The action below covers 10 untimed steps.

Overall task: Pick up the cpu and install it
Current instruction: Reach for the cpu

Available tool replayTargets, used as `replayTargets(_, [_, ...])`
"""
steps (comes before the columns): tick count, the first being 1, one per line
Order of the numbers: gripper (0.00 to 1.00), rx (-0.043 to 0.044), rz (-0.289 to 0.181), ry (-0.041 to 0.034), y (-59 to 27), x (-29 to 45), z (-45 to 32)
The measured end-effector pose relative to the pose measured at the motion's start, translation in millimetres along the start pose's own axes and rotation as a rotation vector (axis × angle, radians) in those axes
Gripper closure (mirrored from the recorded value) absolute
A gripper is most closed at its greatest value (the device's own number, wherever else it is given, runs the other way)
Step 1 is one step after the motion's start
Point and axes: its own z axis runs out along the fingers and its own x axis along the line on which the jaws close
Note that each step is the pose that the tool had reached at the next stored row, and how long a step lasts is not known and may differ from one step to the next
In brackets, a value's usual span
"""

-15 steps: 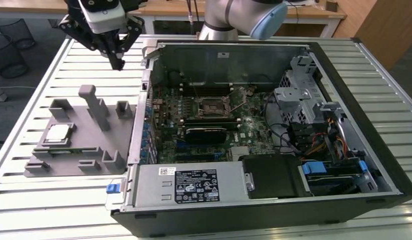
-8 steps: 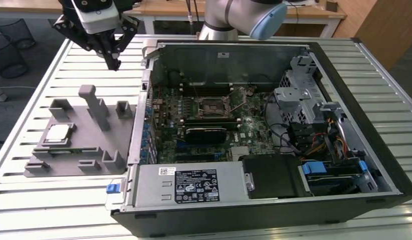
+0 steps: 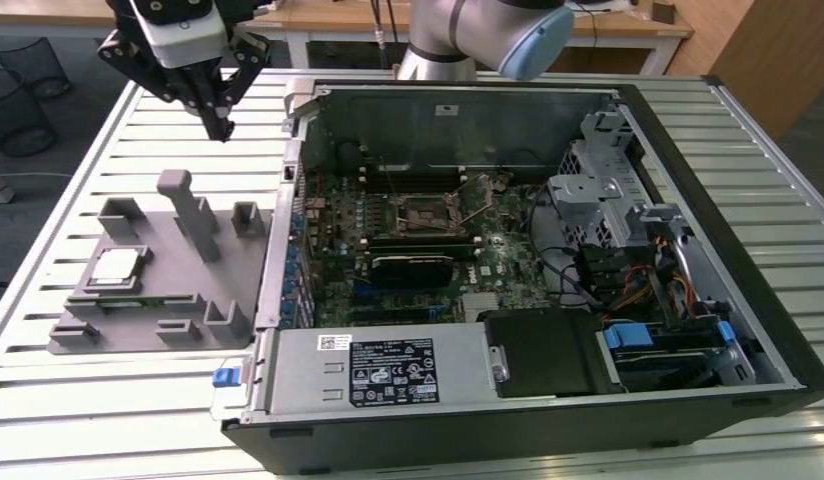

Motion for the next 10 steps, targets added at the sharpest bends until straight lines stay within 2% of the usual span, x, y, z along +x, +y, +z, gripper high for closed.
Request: replayTargets(10, [0.89,0.0,0.0,0.0,-0.7,9.6,0.3])
